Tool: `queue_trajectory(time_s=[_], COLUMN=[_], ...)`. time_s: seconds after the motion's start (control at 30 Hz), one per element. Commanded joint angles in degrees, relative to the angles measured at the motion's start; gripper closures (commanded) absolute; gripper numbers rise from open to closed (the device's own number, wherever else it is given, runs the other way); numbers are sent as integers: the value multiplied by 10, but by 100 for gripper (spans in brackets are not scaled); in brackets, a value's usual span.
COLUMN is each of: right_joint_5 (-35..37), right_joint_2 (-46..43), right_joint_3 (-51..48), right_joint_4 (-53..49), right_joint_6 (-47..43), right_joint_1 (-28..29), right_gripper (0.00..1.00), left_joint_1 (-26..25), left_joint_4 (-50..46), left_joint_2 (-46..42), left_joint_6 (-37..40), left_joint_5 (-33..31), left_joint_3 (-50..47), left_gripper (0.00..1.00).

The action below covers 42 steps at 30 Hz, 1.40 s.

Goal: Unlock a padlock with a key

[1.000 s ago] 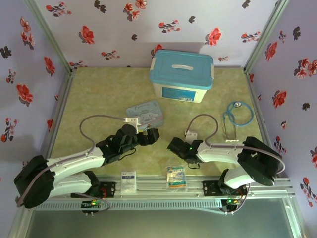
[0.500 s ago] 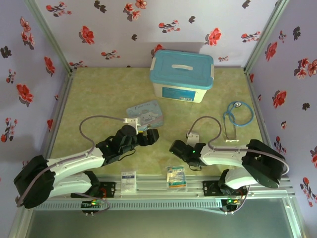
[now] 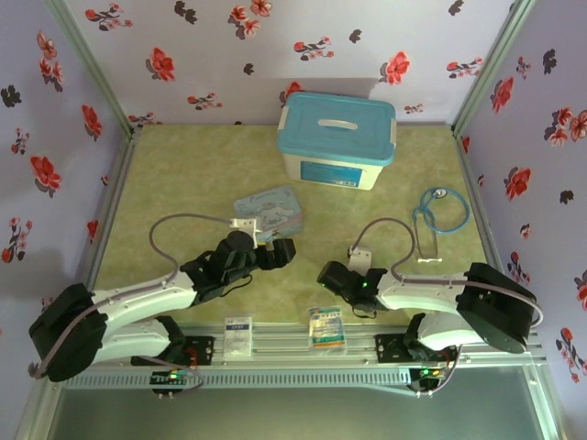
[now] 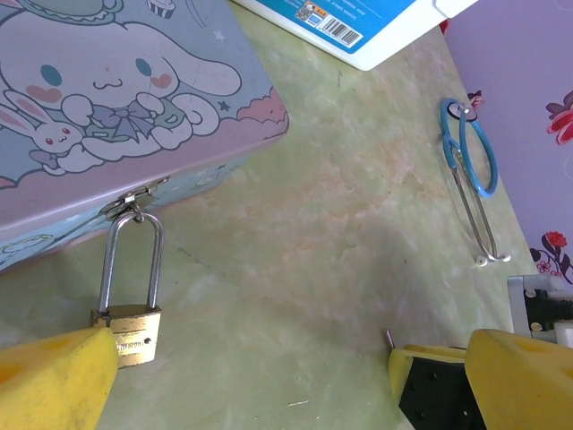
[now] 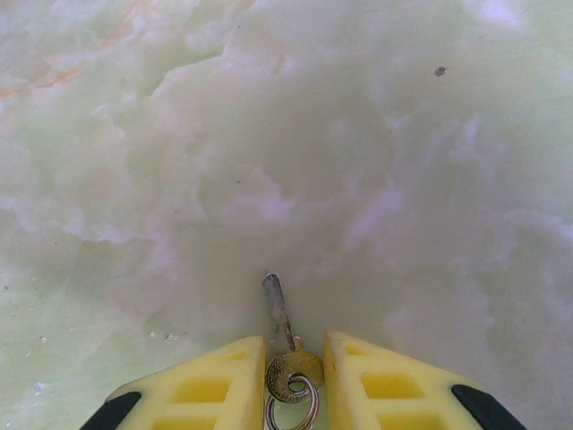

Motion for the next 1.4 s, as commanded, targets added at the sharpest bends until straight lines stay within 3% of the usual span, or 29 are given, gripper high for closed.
queue_trajectory(time_s=[0.0, 0.17, 0.33, 0.5, 0.67, 0.97, 1.2, 1.37], right_joint_5=[-34, -10, -11, -6, -6, -93, -143, -146], right_joint_2=[4, 6, 15, -13, -46, -200, -311, -316], right_joint_3=[-18, -5, -12, -46, -46, -103, -148, -146], right_joint_4=[-56, -100, -90, -13, -30, -7, -27, -35], right_joint_6=[28, 36, 36, 4, -46, -136, -104, -102], right_joint_1=[14, 35, 36, 34, 23, -46, -114, -123], right_gripper=[74, 74, 80, 91, 99, 100, 100, 100], left_joint_1=[-3, -3, -3, -3, -3, -3, -16, -19], left_joint_4=[18, 20, 27, 34, 37, 69, 136, 143], left_joint_2=[5, 11, 17, 20, 25, 64, 111, 126], left_joint_6=[-10, -10, -13, -16, -17, -30, -66, -69], left_joint_5=[2, 3, 7, 8, 10, 21, 35, 36], left_joint_3=[3, 6, 6, 2, 6, 18, 32, 35], left_gripper=[0, 0, 0, 0, 0, 0, 1, 1])
